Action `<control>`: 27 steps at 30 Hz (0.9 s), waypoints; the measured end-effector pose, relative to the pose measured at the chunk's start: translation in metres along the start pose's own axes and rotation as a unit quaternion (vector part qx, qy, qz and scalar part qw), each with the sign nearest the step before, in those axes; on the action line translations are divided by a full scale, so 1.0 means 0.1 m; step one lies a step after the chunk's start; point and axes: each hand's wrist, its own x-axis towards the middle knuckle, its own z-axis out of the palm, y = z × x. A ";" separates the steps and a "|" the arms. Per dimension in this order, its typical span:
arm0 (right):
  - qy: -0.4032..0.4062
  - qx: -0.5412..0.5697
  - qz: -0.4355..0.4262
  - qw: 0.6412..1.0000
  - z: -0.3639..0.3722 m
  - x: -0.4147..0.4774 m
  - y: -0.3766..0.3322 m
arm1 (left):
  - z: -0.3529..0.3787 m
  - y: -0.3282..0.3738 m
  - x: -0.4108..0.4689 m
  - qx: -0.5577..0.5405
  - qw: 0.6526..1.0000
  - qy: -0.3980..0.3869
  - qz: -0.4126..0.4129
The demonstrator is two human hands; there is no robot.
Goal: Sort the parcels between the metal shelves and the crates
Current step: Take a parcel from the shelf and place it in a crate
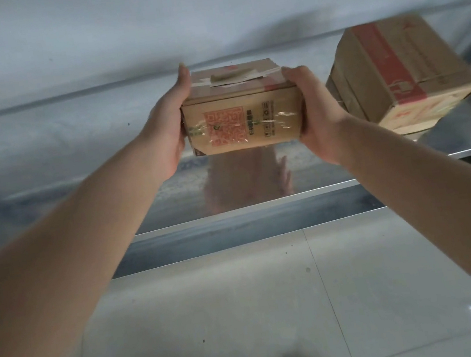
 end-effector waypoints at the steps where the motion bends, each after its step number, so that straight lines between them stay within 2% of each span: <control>1: -0.004 0.001 0.003 1.000 0.00 0.01 0.01 | 0.01 -0.01 0.00 -0.012 1.000 -0.005 -0.007; 6: -0.027 0.034 -0.001 0.999 -0.02 0.03 0.08 | -0.04 -0.10 0.03 -0.026 1.000 0.001 0.002; 13: 0.021 0.080 0.015 0.996 0.03 0.03 0.24 | -0.04 -0.20 -0.01 0.002 0.999 -0.005 0.044; 16: 0.040 0.083 0.012 0.996 0.10 0.00 0.32 | 0.01 -0.26 -0.01 0.011 0.998 0.027 0.054; 21: 0.031 0.047 -0.036 0.998 0.16 -0.11 0.40 | 0.09 -0.44 -0.12 -0.015 0.995 0.065 0.080; 27: 0.008 0.006 -0.031 0.999 0.35 -0.23 0.47 | -0.04 -0.64 -0.30 -0.062 0.993 0.057 0.081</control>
